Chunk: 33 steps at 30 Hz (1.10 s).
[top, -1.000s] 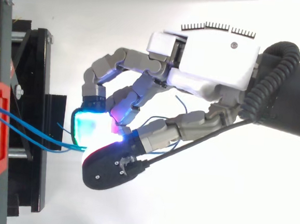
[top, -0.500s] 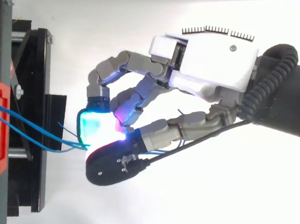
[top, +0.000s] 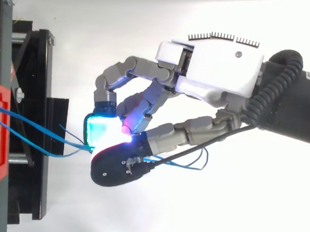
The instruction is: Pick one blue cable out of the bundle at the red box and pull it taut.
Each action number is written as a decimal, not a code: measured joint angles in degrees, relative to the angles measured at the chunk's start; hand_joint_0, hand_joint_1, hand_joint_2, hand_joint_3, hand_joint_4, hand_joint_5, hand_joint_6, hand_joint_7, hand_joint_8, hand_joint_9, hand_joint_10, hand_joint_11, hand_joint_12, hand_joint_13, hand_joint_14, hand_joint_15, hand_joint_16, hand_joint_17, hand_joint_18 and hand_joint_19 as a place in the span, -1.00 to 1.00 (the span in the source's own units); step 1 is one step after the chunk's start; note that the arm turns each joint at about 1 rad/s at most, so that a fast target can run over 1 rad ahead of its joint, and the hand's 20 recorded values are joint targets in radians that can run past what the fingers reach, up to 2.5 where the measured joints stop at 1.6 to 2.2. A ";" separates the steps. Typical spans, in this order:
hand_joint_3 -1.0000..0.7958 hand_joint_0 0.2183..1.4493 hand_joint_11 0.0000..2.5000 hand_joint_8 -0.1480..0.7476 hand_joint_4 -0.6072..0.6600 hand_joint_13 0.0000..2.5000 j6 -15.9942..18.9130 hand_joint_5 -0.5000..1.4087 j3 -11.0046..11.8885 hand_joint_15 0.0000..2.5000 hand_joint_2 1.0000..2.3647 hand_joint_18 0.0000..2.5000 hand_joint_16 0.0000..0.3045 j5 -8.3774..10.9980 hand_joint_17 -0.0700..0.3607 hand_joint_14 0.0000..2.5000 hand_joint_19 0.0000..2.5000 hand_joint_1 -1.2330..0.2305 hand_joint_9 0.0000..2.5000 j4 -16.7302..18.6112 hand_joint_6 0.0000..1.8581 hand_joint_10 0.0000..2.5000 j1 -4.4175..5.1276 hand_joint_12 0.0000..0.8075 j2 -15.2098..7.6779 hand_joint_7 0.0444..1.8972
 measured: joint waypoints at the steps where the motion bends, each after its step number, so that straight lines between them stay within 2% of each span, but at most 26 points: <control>1: -0.07 -0.39 0.04 -0.03 -0.02 -0.41 0.00 -0.61 -0.01 -0.69 -0.99 -0.53 -0.59 0.00 -0.03 -0.99 -0.72 -0.04 0.03 0.02 -0.07 -0.99 0.00 -0.03 0.00 0.16; 4: -0.06 -0.38 0.03 -0.05 0.01 -0.41 0.00 -0.59 0.00 -0.69 -0.99 -0.53 -0.60 0.01 -0.03 -0.99 -0.72 0.03 0.04 0.04 -0.09 -0.99 0.01 -0.05 0.01 0.18; 20: -0.07 -0.37 -0.09 0.01 0.20 -0.39 0.00 -0.57 0.00 -0.70 -0.99 -0.51 -0.60 0.02 -0.03 -0.99 -0.74 0.05 0.08 0.05 -0.14 -0.98 0.02 -0.06 0.02 0.23; 30: -0.08 -0.36 -0.09 0.07 0.19 -0.38 0.00 -0.57 -0.02 -0.70 -0.99 -0.50 -0.59 0.07 -0.03 -0.99 -0.75 0.05 0.08 0.00 -0.14 -0.98 0.03 -0.05 0.02 0.22; 33: -0.17 -0.39 -0.06 0.04 0.16 -0.40 0.00 -0.58 -0.02 -0.70 -0.98 -0.53 -0.62 0.08 -0.07 -0.99 -0.73 0.04 0.04 -0.01 -0.17 -0.98 0.03 -0.09 0.02 0.16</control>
